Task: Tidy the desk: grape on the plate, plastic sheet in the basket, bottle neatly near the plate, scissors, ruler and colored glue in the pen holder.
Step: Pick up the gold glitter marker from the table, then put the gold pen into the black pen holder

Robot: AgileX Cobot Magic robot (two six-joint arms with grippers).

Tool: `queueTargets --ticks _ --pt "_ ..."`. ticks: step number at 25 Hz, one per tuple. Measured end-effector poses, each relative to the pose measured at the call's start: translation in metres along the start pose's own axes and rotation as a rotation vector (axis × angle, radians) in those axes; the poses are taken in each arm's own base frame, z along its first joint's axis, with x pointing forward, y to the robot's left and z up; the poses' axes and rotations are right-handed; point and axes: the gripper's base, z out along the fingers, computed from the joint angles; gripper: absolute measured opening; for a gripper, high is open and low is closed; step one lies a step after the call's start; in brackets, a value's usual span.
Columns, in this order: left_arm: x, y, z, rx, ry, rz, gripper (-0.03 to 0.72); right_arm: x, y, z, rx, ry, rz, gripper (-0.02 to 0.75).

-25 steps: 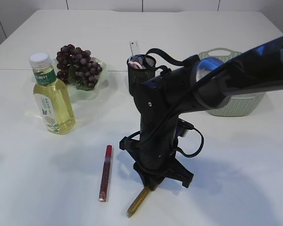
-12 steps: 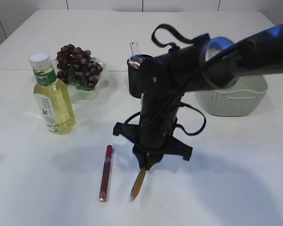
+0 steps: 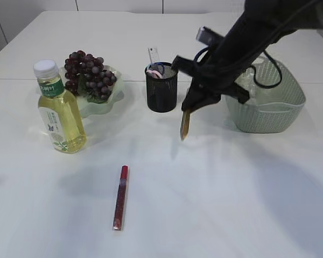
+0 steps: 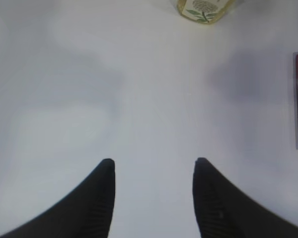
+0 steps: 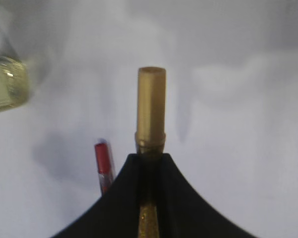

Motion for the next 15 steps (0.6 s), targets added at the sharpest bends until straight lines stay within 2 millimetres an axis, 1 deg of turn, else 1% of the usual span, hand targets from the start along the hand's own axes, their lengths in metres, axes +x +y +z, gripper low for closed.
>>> queueTargets --ticks 4,6,11,15 --pt "0.000 0.000 0.000 0.000 0.004 0.000 0.372 -0.031 -0.011 -0.029 -0.154 -0.131 -0.106 0.072" --pt "0.000 0.000 0.000 0.000 0.005 0.000 0.372 -0.040 -0.011 -0.038 -0.212 -0.202 -0.188 0.072" --pt "0.001 0.000 0.000 -0.001 0.006 0.000 0.372 -0.051 0.000 -0.048 -0.338 -0.357 -0.387 0.072" --pt "0.001 0.000 0.000 -0.001 0.009 0.000 0.372 -0.059 0.004 -0.051 -0.344 -0.484 -0.531 0.071"
